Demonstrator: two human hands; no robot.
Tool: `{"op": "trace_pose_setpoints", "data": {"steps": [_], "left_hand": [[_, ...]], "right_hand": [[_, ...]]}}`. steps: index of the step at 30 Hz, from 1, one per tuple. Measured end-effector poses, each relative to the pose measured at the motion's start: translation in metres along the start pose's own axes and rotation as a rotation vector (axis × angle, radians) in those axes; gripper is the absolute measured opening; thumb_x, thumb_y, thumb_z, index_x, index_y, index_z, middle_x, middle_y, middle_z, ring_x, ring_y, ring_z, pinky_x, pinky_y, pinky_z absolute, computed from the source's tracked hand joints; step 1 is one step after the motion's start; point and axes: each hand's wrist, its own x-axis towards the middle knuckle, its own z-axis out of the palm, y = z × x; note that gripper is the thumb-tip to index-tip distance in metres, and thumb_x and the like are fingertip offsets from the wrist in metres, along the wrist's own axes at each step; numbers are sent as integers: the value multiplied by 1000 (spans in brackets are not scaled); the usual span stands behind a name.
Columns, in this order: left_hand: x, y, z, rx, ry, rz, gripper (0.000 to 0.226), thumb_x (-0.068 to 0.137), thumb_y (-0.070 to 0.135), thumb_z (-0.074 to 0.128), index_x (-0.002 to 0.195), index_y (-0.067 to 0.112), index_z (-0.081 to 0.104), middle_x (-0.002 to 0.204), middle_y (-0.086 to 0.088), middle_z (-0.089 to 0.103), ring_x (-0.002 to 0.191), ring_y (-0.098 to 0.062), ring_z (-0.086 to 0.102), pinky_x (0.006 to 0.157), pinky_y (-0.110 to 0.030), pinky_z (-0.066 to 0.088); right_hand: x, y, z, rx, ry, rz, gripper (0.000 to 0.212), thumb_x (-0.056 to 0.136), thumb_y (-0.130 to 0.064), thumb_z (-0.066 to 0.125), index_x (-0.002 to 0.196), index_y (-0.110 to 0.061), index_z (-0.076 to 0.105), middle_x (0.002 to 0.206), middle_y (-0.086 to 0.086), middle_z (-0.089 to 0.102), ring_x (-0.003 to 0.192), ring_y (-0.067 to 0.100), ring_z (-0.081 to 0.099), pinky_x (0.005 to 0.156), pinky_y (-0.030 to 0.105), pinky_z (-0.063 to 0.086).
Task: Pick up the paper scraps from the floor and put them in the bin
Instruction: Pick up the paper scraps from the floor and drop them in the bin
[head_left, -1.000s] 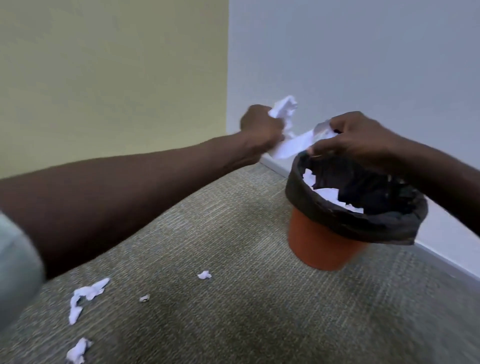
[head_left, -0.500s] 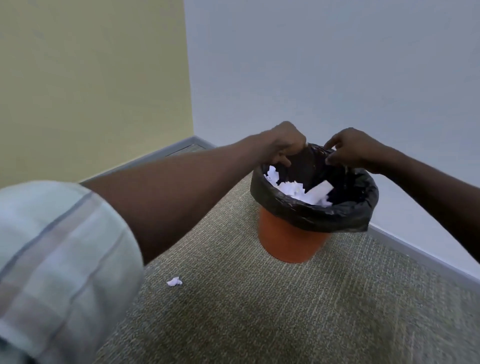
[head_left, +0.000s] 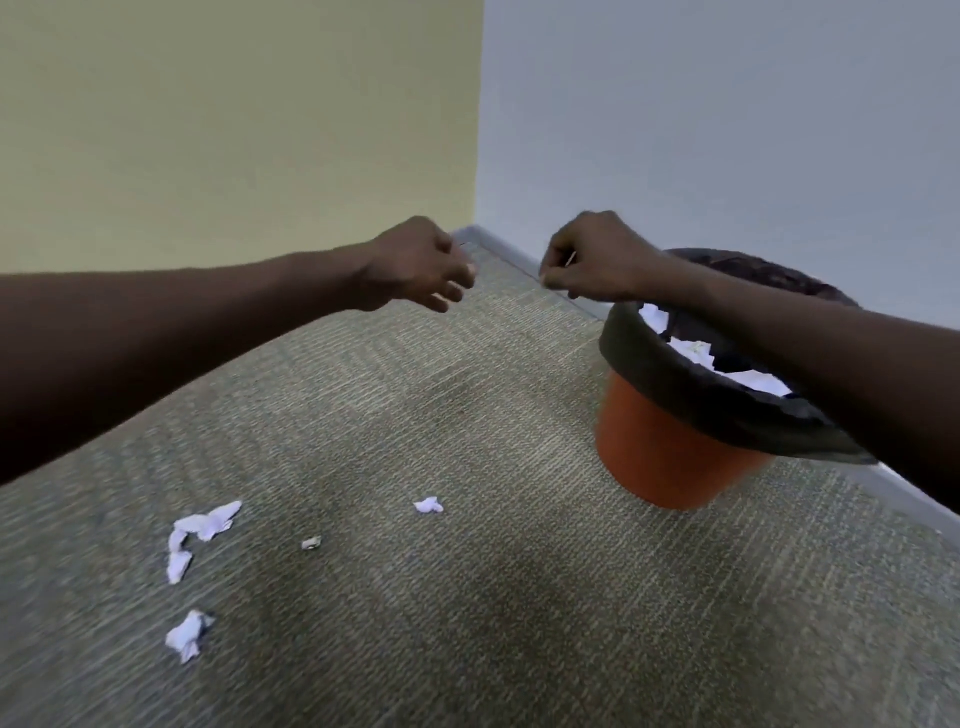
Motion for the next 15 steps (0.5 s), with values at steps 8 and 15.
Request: {"op": "trace_pose_setpoints", "data": {"steps": [8,15], "left_hand": [[-62,-178,-33,485,0,-278,28,95,22,64,117,6,66,113,-14,70,104,-33,66,83,-33,52],[-151,-316,-40,670,-89,-574,58,99,30,52,151,17,31,127,-35,53,127,-43,46,102,-41,41]], "right_hand": [[25,-66,143,20,-451,-190,12,82,-4,70,93,-2,74,93,8,75,52,-3,57,67,22,50],[-21,-56,264,-81,-741,-233,46,91,-30,64,134,-18,50,126,15,45,108,31,57,89,34,44]]}}
